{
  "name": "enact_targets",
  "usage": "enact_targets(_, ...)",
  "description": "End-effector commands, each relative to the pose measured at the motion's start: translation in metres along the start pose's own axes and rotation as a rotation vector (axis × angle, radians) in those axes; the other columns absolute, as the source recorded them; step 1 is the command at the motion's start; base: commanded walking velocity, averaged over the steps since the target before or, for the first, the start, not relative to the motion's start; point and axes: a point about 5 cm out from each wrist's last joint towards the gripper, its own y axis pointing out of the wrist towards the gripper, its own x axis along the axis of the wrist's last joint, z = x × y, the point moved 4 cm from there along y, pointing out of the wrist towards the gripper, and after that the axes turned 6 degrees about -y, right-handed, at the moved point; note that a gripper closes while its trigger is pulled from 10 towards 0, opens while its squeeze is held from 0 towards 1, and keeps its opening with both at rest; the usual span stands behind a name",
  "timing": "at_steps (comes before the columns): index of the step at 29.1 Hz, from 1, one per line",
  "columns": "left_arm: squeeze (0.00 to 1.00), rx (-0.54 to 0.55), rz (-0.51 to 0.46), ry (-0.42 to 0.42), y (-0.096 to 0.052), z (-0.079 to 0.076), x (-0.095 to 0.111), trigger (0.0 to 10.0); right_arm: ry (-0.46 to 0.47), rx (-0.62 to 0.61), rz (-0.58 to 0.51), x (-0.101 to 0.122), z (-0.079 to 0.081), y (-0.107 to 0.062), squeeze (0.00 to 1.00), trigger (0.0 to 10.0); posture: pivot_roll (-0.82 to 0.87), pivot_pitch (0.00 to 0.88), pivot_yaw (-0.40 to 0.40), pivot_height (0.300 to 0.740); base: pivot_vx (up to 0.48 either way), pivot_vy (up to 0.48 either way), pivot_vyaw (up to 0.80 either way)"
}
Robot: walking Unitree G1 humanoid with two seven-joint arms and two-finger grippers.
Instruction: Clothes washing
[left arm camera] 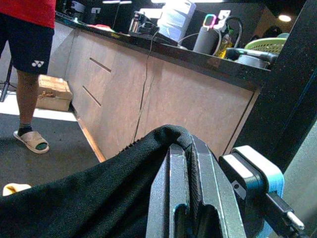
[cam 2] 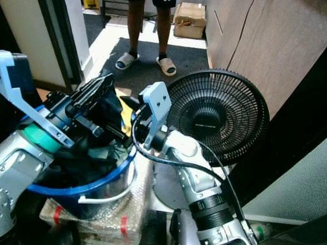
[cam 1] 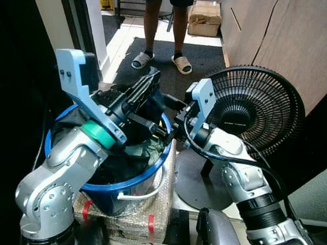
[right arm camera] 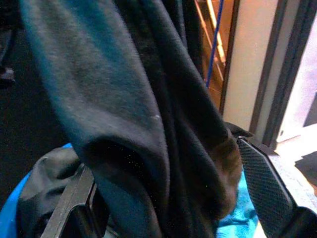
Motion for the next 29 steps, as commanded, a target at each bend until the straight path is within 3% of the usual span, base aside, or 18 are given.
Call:
enact_targets(1,0.0,-0.019,0.004,-0.007,-0.001,-0.006,-0.002,10.0,0.02,0.04,-0.024,0.006,0.009,0.006,0.0,10.0,0.15,0.067,-0.049,0.483,0.0,0.0,0.0)
enact_targets(4,0.0,-0.035,0.008,-0.04,0.0,-0.007,-0.007,10.0,0.071,0.107,-0.087,0.019,0.026,0.023,0.0,10.0,0.15,0.065,-0.059,0.483,0.0,0.0,0.0)
enact_targets(7,0.0,-0.05,0.015,-0.061,0.001,-0.008,-0.009,10.0,0.082,0.114,-0.097,0.021,0.027,0.024,0.0,10.0,0.15,0.064,-0.064,0.483,0.0,0.0,0.0)
enact_targets(17,0.0,-0.131,0.044,-0.13,0.006,-0.015,-0.02,10.0,0.104,0.123,-0.11,0.024,0.027,0.027,0.0,10.0,0.14,0.063,-0.068,0.483,0.0,0.0,0.0)
enact_targets(22,0.0,-0.18,0.067,-0.177,0.011,-0.022,-0.028,10.0,0.129,0.078,-0.09,0.019,0.016,0.028,0.0,10.0,0.12,0.059,-0.055,0.483,0.0,0.0,0.0)
enact_targets(23,0.0,-0.18,0.073,-0.181,0.012,-0.021,-0.03,10.0,0.129,0.055,-0.067,0.014,0.012,0.027,0.0,3.5,0.12,0.058,-0.054,0.483,0.0,0.0,0.0)
enact_targets(24,0.0,-0.176,0.077,-0.182,0.012,-0.02,-0.031,10.0,0.131,0.037,-0.046,0.007,0.009,0.026,0.0,0.0,0.13,0.058,-0.056,0.483,0.0,0.0,0.0)
enact_targets(29,0.0,-0.152,0.087,-0.176,0.012,-0.016,-0.034,10.0,0.14,0.001,-0.01,-0.003,0.001,0.021,0.0,0.0,0.13,0.059,-0.056,0.483,0.0,0.0,0.0)
